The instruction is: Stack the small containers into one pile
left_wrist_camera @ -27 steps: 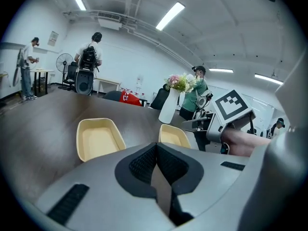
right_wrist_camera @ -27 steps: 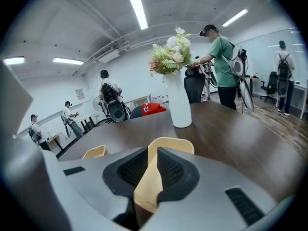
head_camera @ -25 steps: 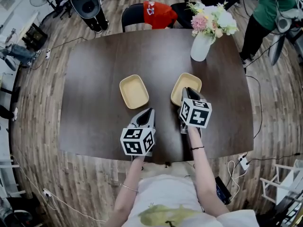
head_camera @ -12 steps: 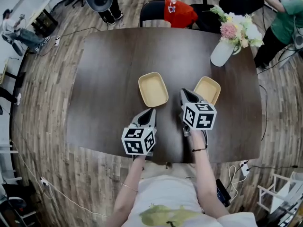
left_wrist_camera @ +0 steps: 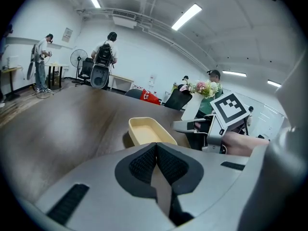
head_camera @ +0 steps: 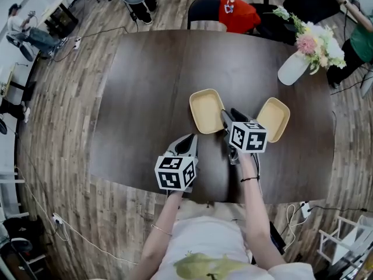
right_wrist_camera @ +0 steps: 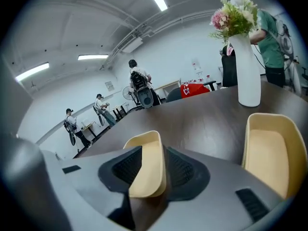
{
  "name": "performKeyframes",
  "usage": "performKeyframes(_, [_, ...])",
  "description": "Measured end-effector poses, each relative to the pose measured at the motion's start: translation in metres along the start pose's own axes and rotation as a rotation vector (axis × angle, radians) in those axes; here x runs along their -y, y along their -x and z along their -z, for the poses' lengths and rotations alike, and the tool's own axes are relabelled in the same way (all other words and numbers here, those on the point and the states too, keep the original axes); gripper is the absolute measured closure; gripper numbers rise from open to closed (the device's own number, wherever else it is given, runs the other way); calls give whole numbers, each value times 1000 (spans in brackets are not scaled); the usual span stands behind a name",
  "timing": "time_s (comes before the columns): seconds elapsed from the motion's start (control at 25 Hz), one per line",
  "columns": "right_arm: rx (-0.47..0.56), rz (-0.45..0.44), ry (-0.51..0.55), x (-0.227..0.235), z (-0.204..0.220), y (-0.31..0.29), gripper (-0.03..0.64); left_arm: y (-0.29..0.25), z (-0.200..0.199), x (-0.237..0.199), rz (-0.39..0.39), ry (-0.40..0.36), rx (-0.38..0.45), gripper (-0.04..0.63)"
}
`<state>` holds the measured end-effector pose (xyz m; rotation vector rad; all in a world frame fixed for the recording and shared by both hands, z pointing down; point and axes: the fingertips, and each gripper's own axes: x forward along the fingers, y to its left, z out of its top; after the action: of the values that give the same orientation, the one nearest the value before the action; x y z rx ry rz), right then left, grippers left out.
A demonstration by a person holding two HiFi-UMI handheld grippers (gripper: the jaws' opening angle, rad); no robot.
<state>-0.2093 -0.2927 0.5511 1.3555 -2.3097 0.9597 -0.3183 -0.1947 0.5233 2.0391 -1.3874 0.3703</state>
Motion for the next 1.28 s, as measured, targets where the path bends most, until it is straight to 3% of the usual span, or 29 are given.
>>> performKeyframes(0.48, [-113,73,-27,10,27,-41,462,-8,2,-29,14,4,-39,571])
performKeyframes(0.68, [-148,145,-17,17,31,-40,578,-10,3,-31,19,-7,-46,571])
performKeyframes(1.28, [41,153,-199,45,-10,30,581,-15,-9,10,16,-38,-22,571])
